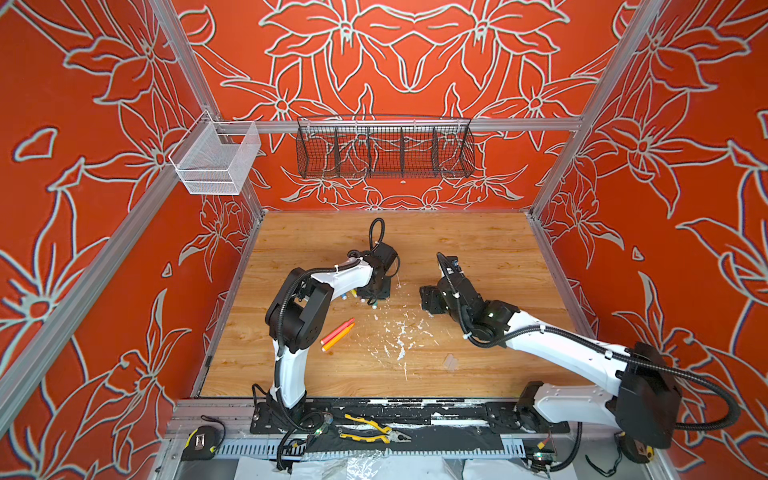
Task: Insert the pens into the pen caps
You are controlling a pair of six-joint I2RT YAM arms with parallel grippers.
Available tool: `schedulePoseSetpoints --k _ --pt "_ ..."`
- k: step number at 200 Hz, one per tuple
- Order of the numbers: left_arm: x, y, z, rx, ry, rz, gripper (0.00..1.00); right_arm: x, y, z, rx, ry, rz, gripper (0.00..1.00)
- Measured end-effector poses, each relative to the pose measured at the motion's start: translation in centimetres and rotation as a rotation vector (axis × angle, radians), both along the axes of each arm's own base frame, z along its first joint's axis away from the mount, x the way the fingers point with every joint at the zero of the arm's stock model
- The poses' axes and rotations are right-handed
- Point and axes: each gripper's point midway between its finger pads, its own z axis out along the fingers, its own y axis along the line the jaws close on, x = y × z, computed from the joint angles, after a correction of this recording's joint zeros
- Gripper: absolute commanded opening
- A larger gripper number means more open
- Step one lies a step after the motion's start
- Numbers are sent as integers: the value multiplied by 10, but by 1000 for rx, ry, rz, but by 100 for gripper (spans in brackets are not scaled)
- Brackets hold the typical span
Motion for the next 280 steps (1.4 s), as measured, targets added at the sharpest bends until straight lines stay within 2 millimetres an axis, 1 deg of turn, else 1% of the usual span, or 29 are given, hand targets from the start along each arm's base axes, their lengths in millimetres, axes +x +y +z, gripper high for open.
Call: schedulePoseSetpoints --k 21,35,56,74,79,91,99,106,120,139,158,182,205,234,263,280 --pt "-6 3 4 -2 -11 -17 42 0 0 1 1 -1 0 79" --pt "-14 9 13 -2 -30 -22 45 0 1 2 3 -1 1 79" --pt "-23 21 43 -6 -113 -15 45 0 1 1 1 4 4 79" --pt "-37 38 82 -25 -213 28 45 0 -2 1 -1 5 0 80" --pt "-43 43 95 -38 -244 46 45 0 -2 2 0 4 0 80" --pt "-60 54 116 -75 -299 80 46 -1 -3 3 2 3 -2 80" --pt "-71 61 124 -97 -330 102 46 -1 -3 4 4 0 -3 80" --pt "-81 68 127 -113 -347 121 46 0 -4 5 6 -2 -4 80" --pt "-104 81 120 -123 -345 152 47 0 -4 7 11 -6 -5 80" --pt "-127 93 96 -102 -280 171 49 0 -4 8 15 -8 -5 79" --pt "-141 95 76 -98 -214 173 54 -1 -3 8 21 -2 3 79" --pt "-154 97 54 -98 -154 182 54 -2 -2 9 30 0 8 79" --pt "-160 99 42 -90 -124 201 56 -3 -2 13 40 -7 11 80" --pt "-159 98 37 -89 -113 219 56 -3 -2 14 43 -10 12 79" --pt "-157 99 32 -82 -105 234 61 -4 -2 14 42 -9 12 79" --pt "-157 101 29 -66 -99 242 62 -3 -3 14 42 -9 11 79"
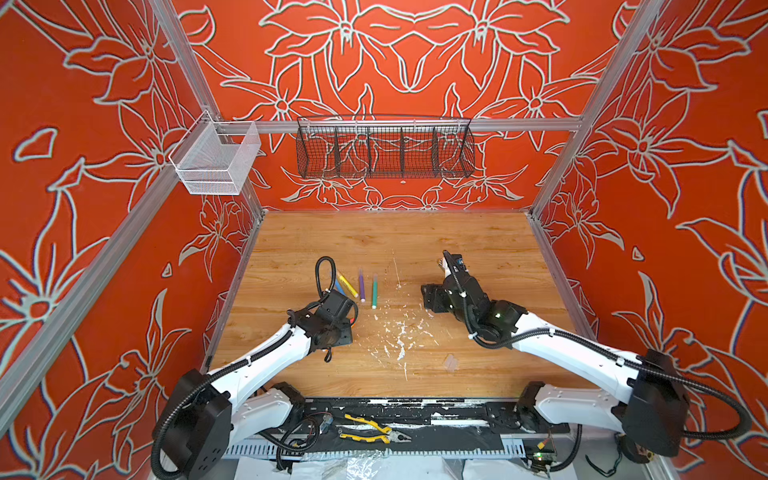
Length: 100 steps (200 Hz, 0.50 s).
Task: Insert the pens into the pen caps
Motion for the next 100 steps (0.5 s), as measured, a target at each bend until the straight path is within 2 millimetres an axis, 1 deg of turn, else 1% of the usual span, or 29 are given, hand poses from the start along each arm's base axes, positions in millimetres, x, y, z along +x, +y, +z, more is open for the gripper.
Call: schedulePoseSetpoints --k 24,80,100 --pt "1 1 -4 15 7 6 64 0 -1 1 1 -1 -2 79" --pt "-1 5 -21 57 69 18 63 0 -1 1 1 -1 -2 79" --pt "0 4 -24 65 82 18 63 0 -1 0 1 -1 -2 79"
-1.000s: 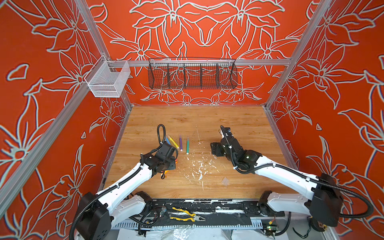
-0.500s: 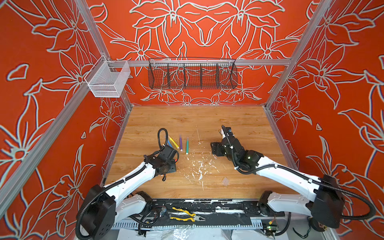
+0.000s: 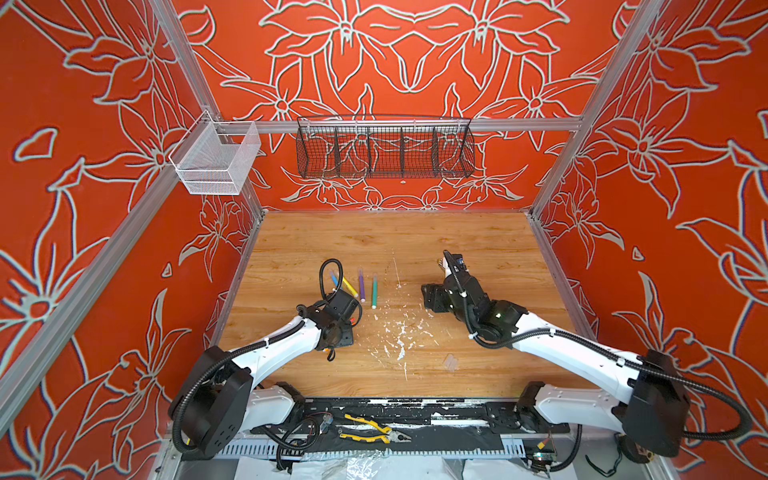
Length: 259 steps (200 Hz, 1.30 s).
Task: Insert the pens into the pen caps
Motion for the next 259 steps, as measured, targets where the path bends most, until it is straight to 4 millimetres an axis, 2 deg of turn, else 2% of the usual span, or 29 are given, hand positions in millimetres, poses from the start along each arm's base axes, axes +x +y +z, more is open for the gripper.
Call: schedulePoseSetpoints --k 56,104,131,167,192,224,259 --pt "1 -5 -4 -10 32 -5 63 0 0 1 1 -1 -1 79" --pt "-7 -15 -12 -47 95 -27 56 0 -1 4 8 -8 -1 79" --pt "-13 -19 -12 -66 94 -42 47 0 -1 4 8 -8 -2 79" --pt "-19 -20 -12 -63 91 -49 44 -1 -2 8 16 -16 -2 78" --pt "-20 -20 -14 -38 97 -51 38 -1 -2 11 23 -23 -2 78" --pt "-15 -29 -14 9 94 -67 25 -2 -3 13 27 -26 -2 78" --pt "-13 -33 -14 29 87 -73 18 -2 -3 15 32 -31 -2 78"
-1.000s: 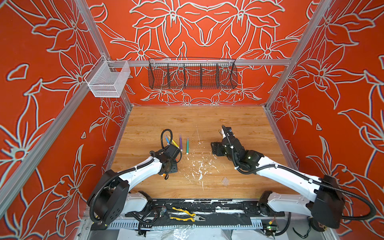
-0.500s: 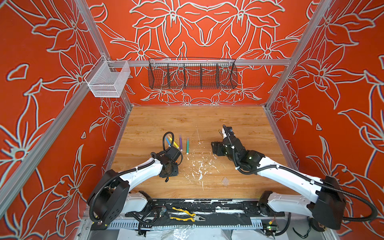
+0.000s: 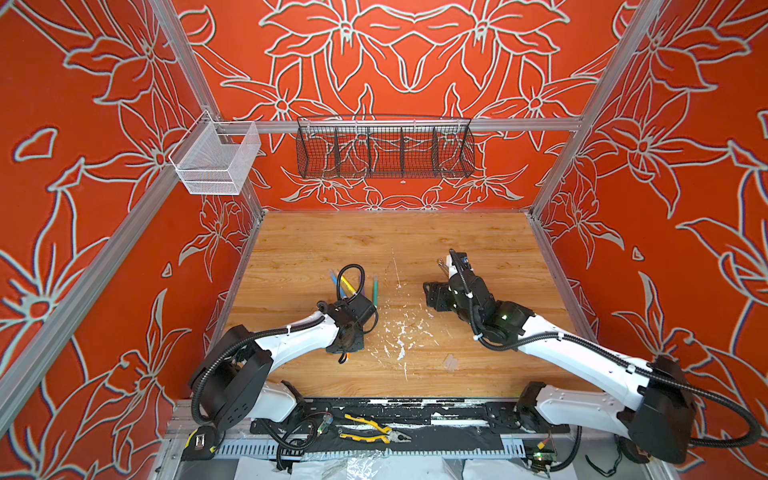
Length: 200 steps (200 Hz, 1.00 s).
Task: Insert the pens into the pen caps
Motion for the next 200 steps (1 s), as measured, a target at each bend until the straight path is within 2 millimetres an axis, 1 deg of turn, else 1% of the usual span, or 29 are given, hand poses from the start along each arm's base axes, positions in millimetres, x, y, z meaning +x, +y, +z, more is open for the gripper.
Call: schedulePoseSetpoints --k 16,46,61,78,117,128,162,200 --pt "0 1 0 3 -1 1 16 0 0 0 -1 1 0 77" --pt "-1 0 0 5 -3 -1 15 -1 -1 1 3 -3 0 77" --pt "-1 0 0 6 -4 0 22 -1 -1 2 5 -5 0 78" --pt "-2 1 0 13 -6 3 27 -2 -2 2 5 -5 0 78" --pt "-5 0 0 20 -5 -4 28 -2 -2 2 6 -6 0 78" --pt "-6 0 0 20 -6 -6 27 -2 -2 2 6 -6 0 78" --pt "-7 -2 0 16 -7 -12 18 -2 -3 2 7 -6 -2 78" --pt "-7 -3 0 12 -5 -18 14 -2 -3 1 5 -4 -2 77"
